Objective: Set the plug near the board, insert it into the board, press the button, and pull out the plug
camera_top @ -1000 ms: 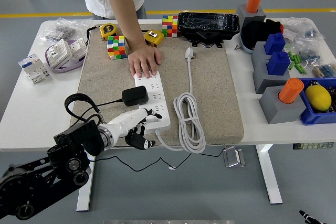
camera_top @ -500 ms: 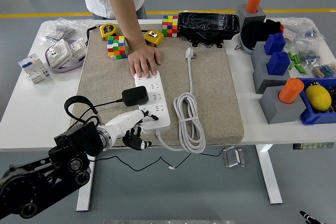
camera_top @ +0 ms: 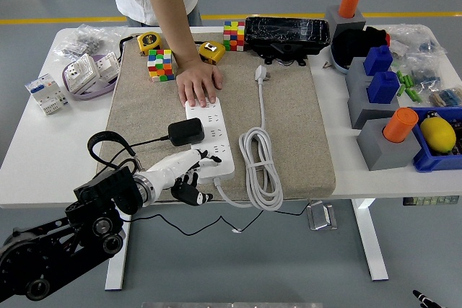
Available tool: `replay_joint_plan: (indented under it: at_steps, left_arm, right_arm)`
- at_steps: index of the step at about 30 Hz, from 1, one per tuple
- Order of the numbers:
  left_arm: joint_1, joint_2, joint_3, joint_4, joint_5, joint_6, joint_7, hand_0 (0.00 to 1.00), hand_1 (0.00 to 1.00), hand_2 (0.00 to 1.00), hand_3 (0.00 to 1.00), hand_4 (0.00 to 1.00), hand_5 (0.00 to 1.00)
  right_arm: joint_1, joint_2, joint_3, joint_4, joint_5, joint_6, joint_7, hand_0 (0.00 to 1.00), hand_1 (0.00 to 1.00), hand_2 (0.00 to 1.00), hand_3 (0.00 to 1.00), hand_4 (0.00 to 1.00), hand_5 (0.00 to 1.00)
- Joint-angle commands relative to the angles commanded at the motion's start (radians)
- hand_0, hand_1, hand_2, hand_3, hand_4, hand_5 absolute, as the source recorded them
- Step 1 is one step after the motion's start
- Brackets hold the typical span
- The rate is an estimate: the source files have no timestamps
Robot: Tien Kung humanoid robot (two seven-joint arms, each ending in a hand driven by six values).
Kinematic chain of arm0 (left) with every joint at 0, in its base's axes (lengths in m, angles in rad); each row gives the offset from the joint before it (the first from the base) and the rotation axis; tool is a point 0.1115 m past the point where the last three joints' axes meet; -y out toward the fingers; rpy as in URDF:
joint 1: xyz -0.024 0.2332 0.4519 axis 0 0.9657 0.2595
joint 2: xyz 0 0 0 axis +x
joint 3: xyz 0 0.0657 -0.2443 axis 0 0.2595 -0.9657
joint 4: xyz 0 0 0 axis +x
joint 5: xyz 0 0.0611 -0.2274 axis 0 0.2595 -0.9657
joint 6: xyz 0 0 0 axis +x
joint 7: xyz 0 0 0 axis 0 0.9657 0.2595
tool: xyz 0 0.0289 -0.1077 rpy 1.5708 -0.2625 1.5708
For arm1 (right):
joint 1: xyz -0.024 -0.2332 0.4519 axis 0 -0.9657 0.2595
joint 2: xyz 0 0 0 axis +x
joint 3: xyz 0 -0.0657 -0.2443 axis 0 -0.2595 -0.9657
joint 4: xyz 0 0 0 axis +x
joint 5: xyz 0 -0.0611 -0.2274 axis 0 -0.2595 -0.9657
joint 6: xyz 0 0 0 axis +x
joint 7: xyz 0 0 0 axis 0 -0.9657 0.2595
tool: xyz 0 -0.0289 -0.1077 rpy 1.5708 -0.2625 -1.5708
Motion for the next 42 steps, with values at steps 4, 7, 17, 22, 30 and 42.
replay_joint_plan:
  at_steps: [4, 7, 17, 22, 30, 42]
  left_arm:
    - [0.003, -0.003, -0.009, 0.027, -0.101, 0.082, -0.114, 0.168, 0.118, 0.257, 0.561, 0.762, 0.209]
    - [0.006, -0.005, -0.004, 0.05, -0.166, 0.155, -0.189, 0.168, 0.118, 0.257, 0.561, 0.762, 0.209]
    - [0.026, -0.025, 0.011, 0.134, -0.547, 0.359, -0.443, 0.358, 0.487, 0.492, 0.407, 0.778, 0.279]
    - [0.028, -0.023, 0.014, 0.14, -0.596, 0.342, -0.437, 0.358, 0.487, 0.492, 0.407, 0.778, 0.279]
    - [0.037, -0.023, 0.017, 0.141, -0.577, 0.331, -0.402, 0.354, 0.484, 0.499, 0.433, 0.774, 0.282]
    - [0.038, -0.019, 0.008, 0.132, -0.55, 0.331, -0.396, 0.335, 0.476, 0.499, 0.471, 0.772, 0.284]
  right_arm:
    - [0.001, 0.0, -0.003, 0.0, 0.001, 0.0, 0.0, 0.61, 0.64, 0.643, 0.552, 0.951, 0.487]
    - [0.001, 0.0, -0.004, 0.0, 0.001, 0.0, 0.0, 0.611, 0.64, 0.644, 0.552, 0.951, 0.487]
    - [0.003, 0.001, -0.002, -0.002, 0.001, 0.0, 0.0, 0.61, 0.64, 0.645, 0.552, 0.953, 0.489]
    - [0.008, 0.001, -0.005, -0.004, 0.005, 0.0, 0.0, 0.61, 0.64, 0.645, 0.552, 0.953, 0.489]
    - [0.007, 0.0, -0.012, -0.01, 0.009, 0.0, -0.001, 0.611, 0.639, 0.645, 0.552, 0.952, 0.489]
    - [0.007, 0.0, -0.013, -0.011, 0.011, 0.0, 0.0, 0.611, 0.64, 0.644, 0.552, 0.95, 0.488]
